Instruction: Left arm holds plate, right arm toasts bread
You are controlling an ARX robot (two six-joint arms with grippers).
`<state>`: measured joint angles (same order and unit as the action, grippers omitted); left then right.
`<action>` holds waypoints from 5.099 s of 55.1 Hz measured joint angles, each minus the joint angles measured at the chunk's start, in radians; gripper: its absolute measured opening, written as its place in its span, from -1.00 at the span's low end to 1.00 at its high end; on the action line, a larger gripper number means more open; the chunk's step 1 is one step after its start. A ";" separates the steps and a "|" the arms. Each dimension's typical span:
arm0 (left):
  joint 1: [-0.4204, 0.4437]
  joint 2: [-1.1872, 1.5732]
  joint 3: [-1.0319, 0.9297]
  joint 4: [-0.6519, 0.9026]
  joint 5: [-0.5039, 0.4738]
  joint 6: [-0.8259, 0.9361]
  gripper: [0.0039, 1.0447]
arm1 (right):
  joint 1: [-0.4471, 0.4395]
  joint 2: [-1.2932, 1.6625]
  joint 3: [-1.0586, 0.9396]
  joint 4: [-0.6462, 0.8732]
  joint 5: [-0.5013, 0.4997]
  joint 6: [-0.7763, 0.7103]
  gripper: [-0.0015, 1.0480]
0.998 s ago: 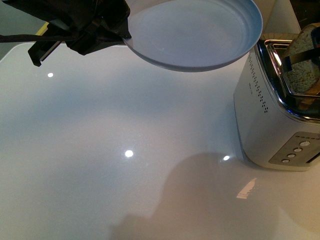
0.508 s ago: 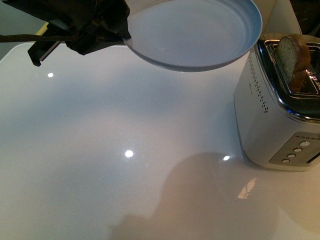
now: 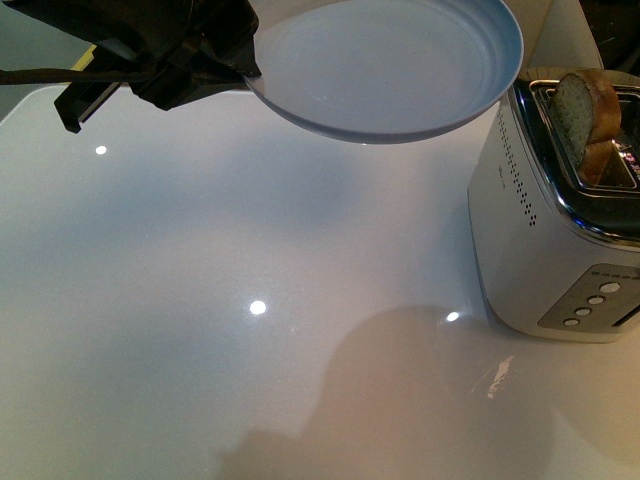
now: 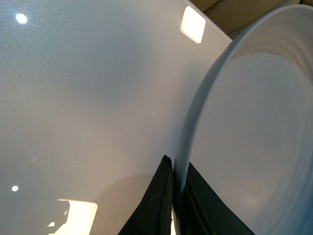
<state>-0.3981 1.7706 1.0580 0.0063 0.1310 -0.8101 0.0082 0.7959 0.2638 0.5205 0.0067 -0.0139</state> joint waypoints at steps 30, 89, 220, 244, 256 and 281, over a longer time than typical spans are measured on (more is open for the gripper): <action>0.000 0.000 0.000 0.000 0.000 0.000 -0.95 | -0.006 -0.243 -0.179 -0.061 -0.004 0.006 -0.96; 0.000 -0.001 0.000 0.000 0.000 0.000 -0.95 | -0.006 -0.608 -0.246 -0.332 -0.005 0.006 -0.96; 0.530 0.563 0.150 0.185 0.208 0.369 -0.95 | -0.006 -0.790 -0.246 -0.519 -0.005 0.007 0.83; 0.507 0.694 0.131 0.289 0.233 0.392 -0.95 | -0.006 -0.790 -0.246 -0.519 -0.005 0.008 0.83; 0.502 0.718 0.119 0.304 0.240 0.391 -0.95 | -0.006 -0.790 -0.246 -0.519 -0.005 0.008 0.83; 0.503 0.694 0.092 0.328 0.244 0.395 0.05 | -0.006 -0.790 -0.246 -0.519 -0.005 0.008 0.83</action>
<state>0.1051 2.4645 1.1500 0.3340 0.3748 -0.4152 0.0017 0.0055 0.0181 0.0017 0.0013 -0.0063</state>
